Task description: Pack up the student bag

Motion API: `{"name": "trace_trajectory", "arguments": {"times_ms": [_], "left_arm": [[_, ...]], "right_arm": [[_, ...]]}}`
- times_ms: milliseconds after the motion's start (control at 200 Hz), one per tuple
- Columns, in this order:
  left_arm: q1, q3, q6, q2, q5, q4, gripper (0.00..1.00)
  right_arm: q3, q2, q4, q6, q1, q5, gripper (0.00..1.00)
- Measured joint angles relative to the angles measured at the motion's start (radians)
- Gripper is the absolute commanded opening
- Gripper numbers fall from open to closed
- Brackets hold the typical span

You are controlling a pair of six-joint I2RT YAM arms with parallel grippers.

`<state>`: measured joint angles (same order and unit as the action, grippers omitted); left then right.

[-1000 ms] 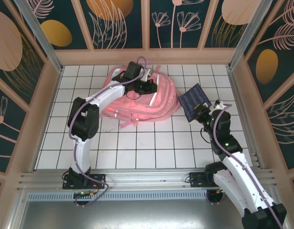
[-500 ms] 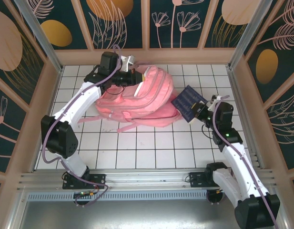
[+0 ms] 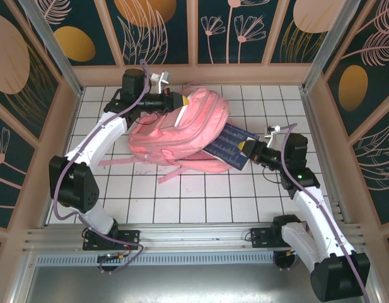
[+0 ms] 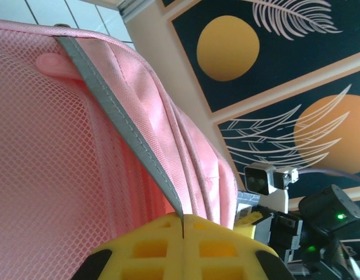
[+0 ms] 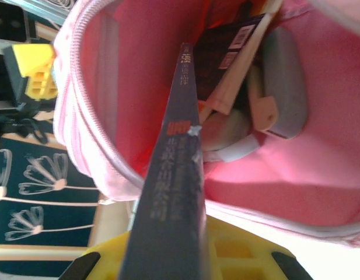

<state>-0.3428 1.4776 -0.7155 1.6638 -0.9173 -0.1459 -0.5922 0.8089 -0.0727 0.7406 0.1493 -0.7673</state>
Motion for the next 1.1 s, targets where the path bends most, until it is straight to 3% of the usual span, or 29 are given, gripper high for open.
{"name": "trace_trajectory", "arguments": {"times_ms": [210, 385, 671, 1096], "left_arm": [[0.001, -0.025, -0.047, -0.008, -0.029, 0.049, 0.00], [0.009, -0.048, -0.088, -0.012, -0.060, 0.105, 0.00], [0.025, -0.079, -0.155, -0.014, -0.097, 0.190, 0.00], [0.031, -0.085, -0.191, -0.014, -0.098, 0.225, 0.00]], "right_arm": [[0.039, 0.046, 0.177, 0.187, 0.000, -0.064, 0.00], [0.040, 0.144, 0.336, 0.330, 0.053, -0.031, 0.00], [-0.111, 0.381, 0.424, 0.399, 0.266, 0.159, 0.00], [-0.281, 0.739, 0.476, 0.456, 0.423, 0.465, 0.00]]}}
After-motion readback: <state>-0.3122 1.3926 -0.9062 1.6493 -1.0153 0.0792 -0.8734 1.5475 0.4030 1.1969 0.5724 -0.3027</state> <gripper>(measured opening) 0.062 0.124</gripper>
